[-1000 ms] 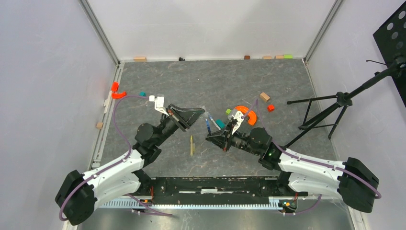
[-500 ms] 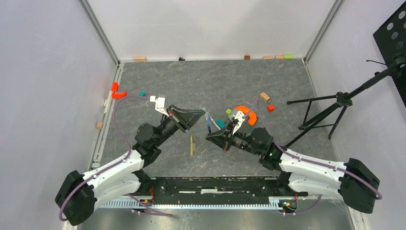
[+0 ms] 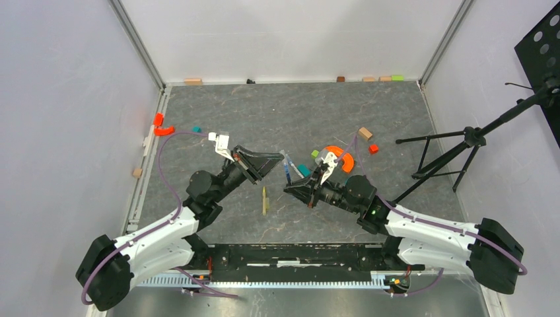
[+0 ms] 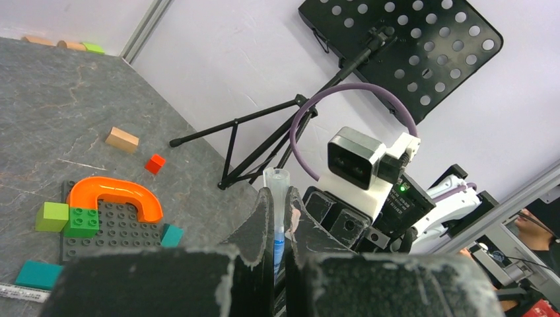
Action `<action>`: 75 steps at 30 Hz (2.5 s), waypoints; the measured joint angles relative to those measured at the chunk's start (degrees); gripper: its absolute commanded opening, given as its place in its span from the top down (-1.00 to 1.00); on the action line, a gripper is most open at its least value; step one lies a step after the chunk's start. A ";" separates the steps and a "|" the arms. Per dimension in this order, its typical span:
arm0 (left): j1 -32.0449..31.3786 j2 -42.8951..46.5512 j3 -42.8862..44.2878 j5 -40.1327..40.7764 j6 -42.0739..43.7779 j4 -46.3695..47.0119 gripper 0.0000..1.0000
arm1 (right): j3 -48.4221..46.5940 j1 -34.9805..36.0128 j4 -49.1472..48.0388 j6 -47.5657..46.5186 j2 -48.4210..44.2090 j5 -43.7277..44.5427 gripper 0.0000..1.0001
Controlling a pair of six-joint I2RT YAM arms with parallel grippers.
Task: Insert the pens into the pen caps
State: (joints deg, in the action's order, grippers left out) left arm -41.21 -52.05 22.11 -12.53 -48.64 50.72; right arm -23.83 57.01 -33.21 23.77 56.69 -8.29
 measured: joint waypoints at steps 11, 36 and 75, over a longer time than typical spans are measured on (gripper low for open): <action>0.00 0.09 -0.81 -0.46 -0.04 0.39 0.95 | -0.92 0.00 1.64 -0.04 -0.02 0.24 1.00; 0.92 2.10 -0.81 2.62 1.46 -3.52 0.95 | -11.37 0.37 17.79 -5.11 3.19 4.63 1.00; -0.39 12.59 3.39 1.73 8.11 -18.80 -0.65 | -14.78 0.31 15.34 -11.61 3.32 7.76 1.00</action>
State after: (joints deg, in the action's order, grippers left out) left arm -41.60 -39.46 25.50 -10.81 -40.53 31.92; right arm -38.61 57.32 -17.87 12.16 60.01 -0.54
